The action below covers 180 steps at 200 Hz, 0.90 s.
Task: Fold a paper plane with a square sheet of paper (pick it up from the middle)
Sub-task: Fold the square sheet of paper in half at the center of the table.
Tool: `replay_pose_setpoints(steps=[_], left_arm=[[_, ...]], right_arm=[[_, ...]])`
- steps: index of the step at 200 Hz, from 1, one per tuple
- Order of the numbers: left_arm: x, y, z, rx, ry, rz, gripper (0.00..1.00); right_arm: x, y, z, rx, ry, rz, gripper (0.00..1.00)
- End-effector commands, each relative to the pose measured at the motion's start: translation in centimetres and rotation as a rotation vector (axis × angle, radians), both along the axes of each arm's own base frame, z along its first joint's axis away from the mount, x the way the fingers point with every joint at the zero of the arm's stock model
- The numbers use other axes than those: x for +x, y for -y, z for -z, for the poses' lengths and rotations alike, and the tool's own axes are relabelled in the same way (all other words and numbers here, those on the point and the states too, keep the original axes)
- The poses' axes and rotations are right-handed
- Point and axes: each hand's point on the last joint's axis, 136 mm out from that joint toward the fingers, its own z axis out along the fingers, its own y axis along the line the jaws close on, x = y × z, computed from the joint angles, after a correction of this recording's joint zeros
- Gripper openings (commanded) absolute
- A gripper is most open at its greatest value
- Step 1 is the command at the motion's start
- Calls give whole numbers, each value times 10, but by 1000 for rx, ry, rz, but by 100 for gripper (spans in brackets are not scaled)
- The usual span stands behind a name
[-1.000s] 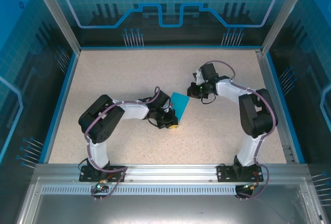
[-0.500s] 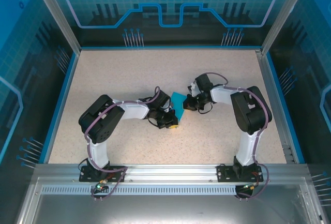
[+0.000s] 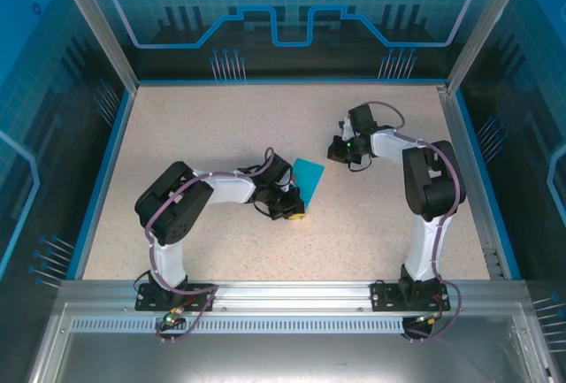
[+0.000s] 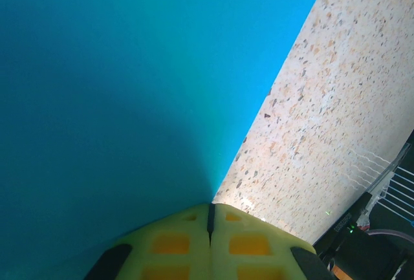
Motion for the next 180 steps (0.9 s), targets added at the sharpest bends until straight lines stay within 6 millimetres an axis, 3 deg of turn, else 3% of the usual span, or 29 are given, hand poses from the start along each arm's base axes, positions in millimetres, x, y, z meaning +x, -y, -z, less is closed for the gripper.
replay_pose_setpoints(steps=[1,19,49,81,119,180], left_arm=[[-50,-40,55,228,-183,25,0],[-49,-39,55,226,-179,27,0],[-49,-39,55,227,-179,22,0],[-50,-39,57,228,-181,17,0],[-53,-41,58,230,-187,17,0],[-54,-40,58,228,-183,22,0]], right_arm=[[-8,-7,-27,6,42,-26,0],[-30,-23,-36,48,42,-79,0],[-67,-56,-21,119,-41,-176,0],[-72,-69,3,132,-100,-199,0],[-54,-55,17,124,-98,-155,0],[-17,-3,31,31,-82,-17,0]])
